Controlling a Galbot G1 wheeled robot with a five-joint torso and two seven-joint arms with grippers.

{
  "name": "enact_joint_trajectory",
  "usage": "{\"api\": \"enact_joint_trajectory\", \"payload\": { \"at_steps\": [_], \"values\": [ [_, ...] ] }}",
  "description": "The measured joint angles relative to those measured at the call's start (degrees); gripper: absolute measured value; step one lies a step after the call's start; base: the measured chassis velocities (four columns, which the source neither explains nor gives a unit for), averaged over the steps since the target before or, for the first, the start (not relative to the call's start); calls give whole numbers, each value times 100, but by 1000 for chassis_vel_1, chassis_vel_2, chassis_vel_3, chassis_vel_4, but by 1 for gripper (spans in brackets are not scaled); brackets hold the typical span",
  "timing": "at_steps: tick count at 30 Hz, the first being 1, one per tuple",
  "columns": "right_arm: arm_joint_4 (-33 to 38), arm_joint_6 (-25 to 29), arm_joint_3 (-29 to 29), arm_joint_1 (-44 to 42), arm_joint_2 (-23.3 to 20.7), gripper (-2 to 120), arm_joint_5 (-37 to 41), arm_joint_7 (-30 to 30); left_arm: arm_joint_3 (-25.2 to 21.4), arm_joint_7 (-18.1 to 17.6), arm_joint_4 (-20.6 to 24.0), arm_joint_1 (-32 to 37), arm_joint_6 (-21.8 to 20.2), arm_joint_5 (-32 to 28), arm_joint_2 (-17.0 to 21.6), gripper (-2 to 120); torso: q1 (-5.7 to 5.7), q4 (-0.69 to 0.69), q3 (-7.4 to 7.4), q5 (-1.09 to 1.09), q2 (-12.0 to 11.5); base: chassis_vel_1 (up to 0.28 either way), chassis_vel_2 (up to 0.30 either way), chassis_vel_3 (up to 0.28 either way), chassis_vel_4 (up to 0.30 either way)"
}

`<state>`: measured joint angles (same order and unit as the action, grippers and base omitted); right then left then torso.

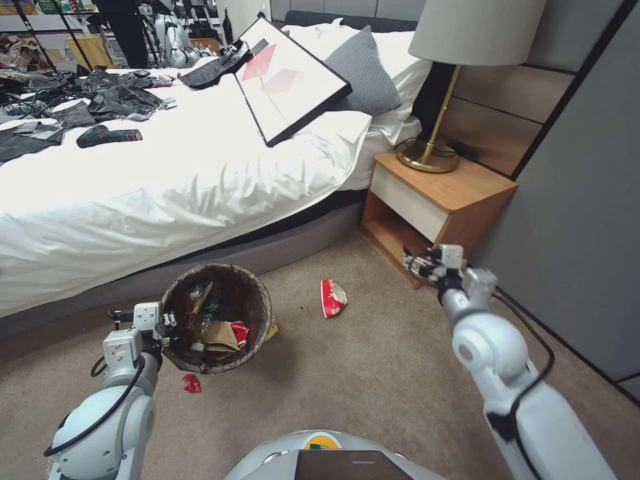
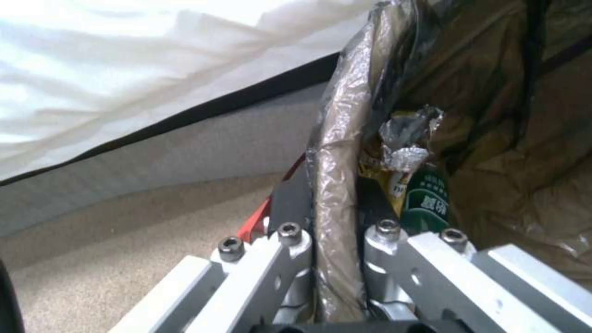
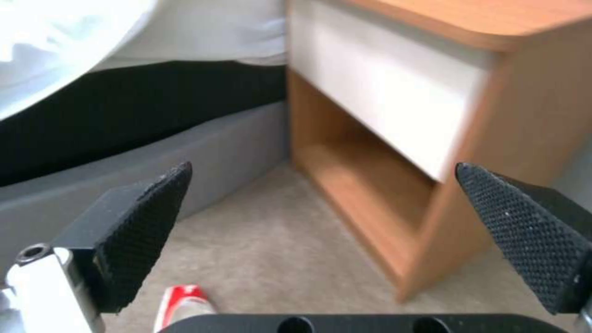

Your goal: Pick up the trash bin, then pick up the garbage from the floor and place it into the trash bin.

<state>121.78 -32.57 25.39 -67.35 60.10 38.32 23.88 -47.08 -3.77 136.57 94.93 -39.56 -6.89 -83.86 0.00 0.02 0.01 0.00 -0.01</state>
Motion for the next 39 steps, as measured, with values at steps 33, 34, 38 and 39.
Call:
{"api": "enact_joint_trajectory", "payload": {
  "at_steps": [33, 34, 38, 39],
  "values": [
    [-3342, -414, -2267, 2908, 576, 100, 1257, -394, -99, 65, -92, 33, 2, 65, -15, 4, 0, -1, -1, 0, 0, 0, 0, 0, 0],
    [-3312, -408, -2267, 2873, 579, 100, 1214, -439, -99, 65, -91, 35, 3, 65, -15, 4, 0, -2, -1, -1, 0, 0, 0, 0, 0],
    [-3266, -354, -2256, 2785, 556, 100, 1081, -633, -110, 65, -91, 33, 4, 65, -15, 4, 0, -3, -1, -1, 0, 0, 0, 0, 0],
    [-3256, -347, -2249, 2762, 554, 100, 1069, -683, -110, 65, -95, 34, 5, 65, -20, 4, 0, -3, -1, 0, 0, 0, 0, 0, 0]
  ]
}}
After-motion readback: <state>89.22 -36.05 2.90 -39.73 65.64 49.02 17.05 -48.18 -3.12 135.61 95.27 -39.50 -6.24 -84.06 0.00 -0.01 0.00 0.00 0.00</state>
